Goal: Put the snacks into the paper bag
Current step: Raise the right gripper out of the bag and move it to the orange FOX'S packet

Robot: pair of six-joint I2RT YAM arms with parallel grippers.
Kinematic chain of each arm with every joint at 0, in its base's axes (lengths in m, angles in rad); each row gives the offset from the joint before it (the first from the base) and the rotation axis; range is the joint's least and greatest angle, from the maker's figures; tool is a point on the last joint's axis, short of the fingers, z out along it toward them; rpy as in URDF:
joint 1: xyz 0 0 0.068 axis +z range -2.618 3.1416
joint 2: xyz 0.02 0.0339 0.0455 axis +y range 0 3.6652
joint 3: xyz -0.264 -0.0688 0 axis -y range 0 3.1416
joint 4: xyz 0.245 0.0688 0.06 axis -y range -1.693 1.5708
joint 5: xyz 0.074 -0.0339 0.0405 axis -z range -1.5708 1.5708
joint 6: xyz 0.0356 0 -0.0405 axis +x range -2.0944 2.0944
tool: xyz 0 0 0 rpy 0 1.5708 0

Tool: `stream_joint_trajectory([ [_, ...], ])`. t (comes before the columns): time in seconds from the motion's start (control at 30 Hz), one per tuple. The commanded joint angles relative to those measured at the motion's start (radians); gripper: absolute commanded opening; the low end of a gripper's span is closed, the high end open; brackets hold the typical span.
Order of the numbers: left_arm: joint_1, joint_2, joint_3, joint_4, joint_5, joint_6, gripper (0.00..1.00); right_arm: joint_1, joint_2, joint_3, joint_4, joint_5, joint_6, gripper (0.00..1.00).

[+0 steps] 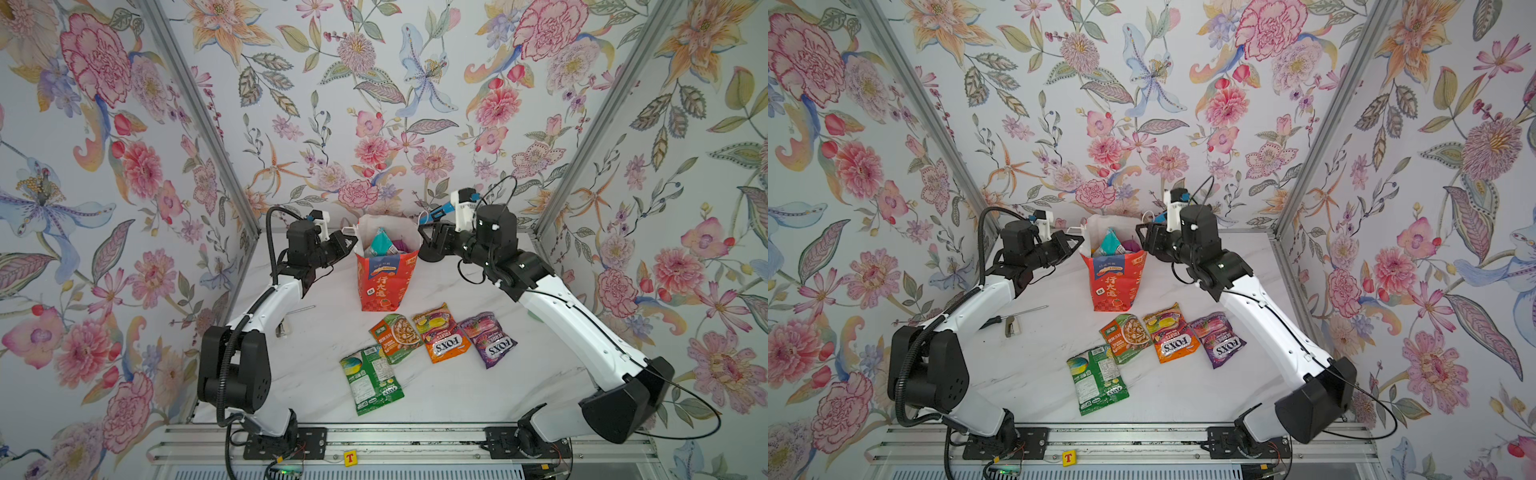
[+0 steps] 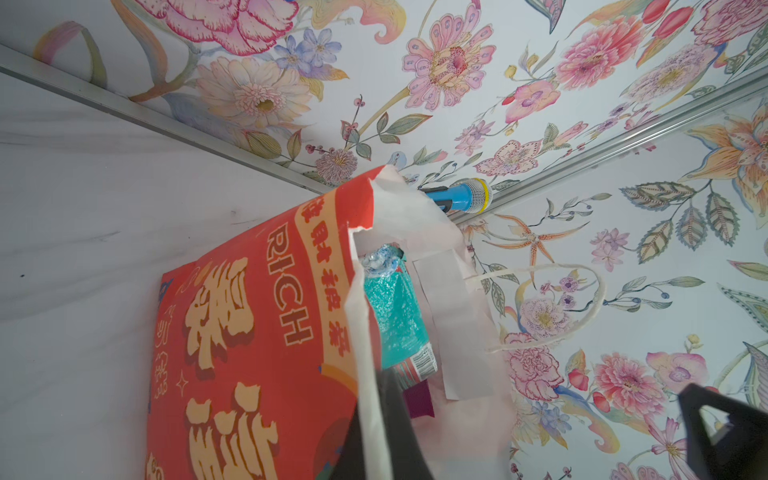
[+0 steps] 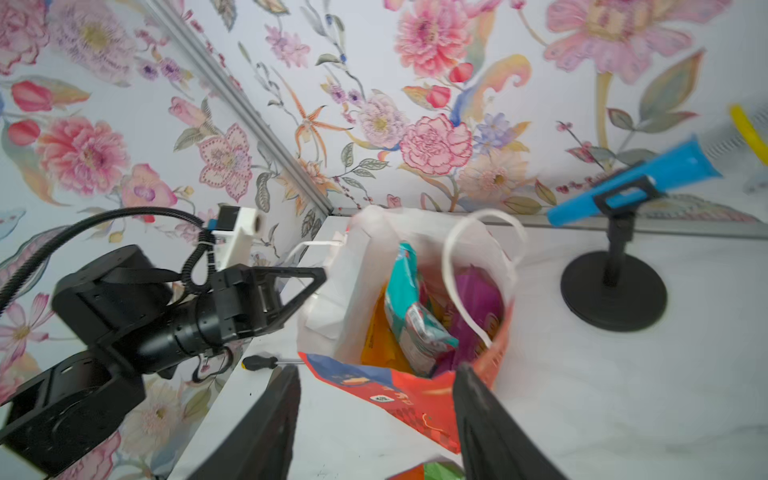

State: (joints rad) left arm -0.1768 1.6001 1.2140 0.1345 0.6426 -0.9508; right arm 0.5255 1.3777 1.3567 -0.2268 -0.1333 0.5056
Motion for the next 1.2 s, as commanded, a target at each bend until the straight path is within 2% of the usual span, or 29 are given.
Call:
stream_joint_trajectory([
  [0.0,0.002,0.010,0.040,-0.054,-0.010,0.058,0.00,-0.041,-0.102,-0.200,0.053,0.047,0.128,0.61],
  [0.2,0.000,0.016,0.056,-0.093,-0.020,0.089,0.00,-0.056,-0.288,-0.467,-0.159,0.163,0.219,0.63],
  [0.5,-0.016,0.034,0.151,-0.242,-0.080,0.205,0.00,-0.048,-0.440,-0.804,-0.196,0.098,0.400,0.62],
  [0.63,-0.023,0.036,0.167,-0.280,-0.102,0.236,0.00,-0.047,-0.461,-0.884,-0.175,0.092,0.443,0.62],
  [0.9,-0.032,0.037,0.189,-0.329,-0.138,0.277,0.00,-0.052,-0.424,-1.007,-0.023,0.054,0.513,0.62],
  [1.17,-0.041,0.041,0.195,-0.334,-0.141,0.279,0.00,-0.071,-0.384,-1.063,0.116,0.063,0.547,0.63],
])
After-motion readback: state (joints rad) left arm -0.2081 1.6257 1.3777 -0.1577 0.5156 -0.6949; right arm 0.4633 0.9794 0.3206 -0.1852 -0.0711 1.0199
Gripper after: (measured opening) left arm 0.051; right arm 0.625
